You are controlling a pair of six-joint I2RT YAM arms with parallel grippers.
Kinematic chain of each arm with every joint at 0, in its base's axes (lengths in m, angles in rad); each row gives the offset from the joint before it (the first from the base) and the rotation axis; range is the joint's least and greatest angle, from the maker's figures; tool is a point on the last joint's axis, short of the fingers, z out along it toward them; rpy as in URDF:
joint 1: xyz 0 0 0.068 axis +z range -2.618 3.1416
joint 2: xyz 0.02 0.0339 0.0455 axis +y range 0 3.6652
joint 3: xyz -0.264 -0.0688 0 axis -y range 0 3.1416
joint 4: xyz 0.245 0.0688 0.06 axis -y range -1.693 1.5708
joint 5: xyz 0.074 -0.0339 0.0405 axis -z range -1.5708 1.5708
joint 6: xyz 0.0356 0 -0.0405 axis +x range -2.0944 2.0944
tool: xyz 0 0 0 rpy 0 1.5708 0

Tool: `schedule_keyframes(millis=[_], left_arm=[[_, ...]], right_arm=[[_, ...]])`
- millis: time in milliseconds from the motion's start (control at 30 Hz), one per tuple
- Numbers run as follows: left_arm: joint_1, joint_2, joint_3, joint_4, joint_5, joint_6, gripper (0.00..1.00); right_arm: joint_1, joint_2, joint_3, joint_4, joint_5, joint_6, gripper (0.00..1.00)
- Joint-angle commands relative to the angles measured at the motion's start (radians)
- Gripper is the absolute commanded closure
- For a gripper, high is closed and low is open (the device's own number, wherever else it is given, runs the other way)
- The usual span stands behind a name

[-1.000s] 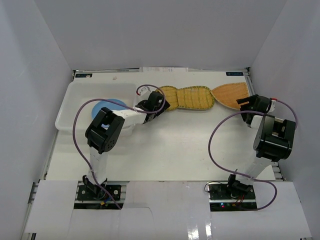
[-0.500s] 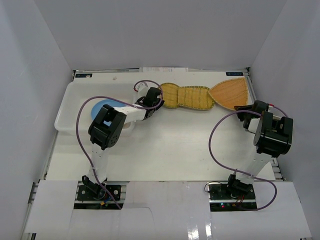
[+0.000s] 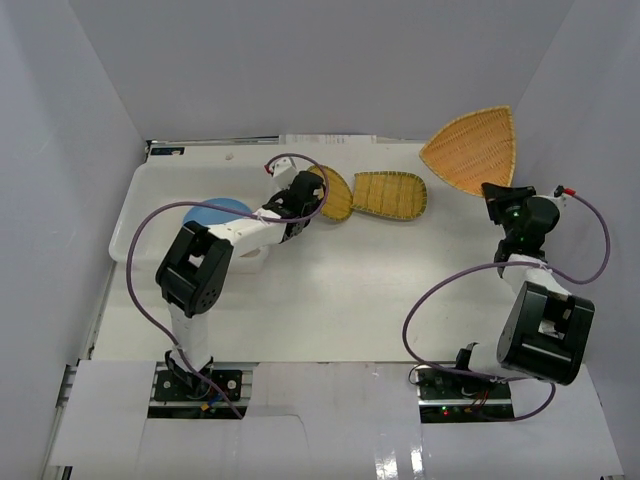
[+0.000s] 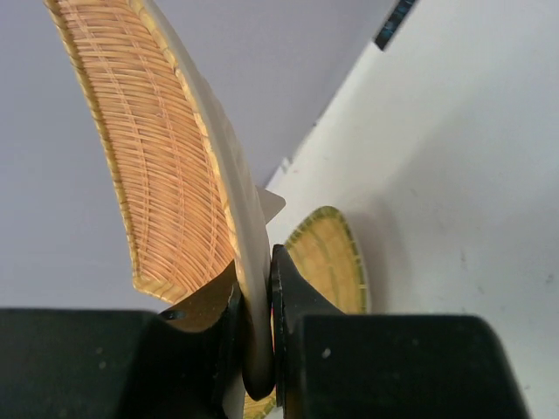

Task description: Place the plates into the plastic bin on the countertop

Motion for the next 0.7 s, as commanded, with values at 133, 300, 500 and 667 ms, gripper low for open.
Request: schedule_keyframes(millis=[133, 300, 500, 667], left_arm=[[-0.074, -0.169, 0.104, -0.091, -0.251, 0.335, 1.0], [-0.082, -0.392, 0.022, 0.031, -0.237, 0.428, 1.0], [0.074, -0.679, -0.033, -0.104, -0.089, 0.372, 1.0], [0.428, -0.831, -0.202, -0.215, 0.141, 0.202, 1.0]], right_arm=[[0.011, -0.184, 0.079, 0.006, -0.129, -0.015, 0.92], [0.113, -0.26, 0.163, -0.087, -0.149, -0.085, 0.92], [0.317, -0.32, 0.245, -0.17, -0.049, -0.199, 0.92], [0.526, -0.265, 0.297, -0.166, 0.02, -0.23, 0.92]])
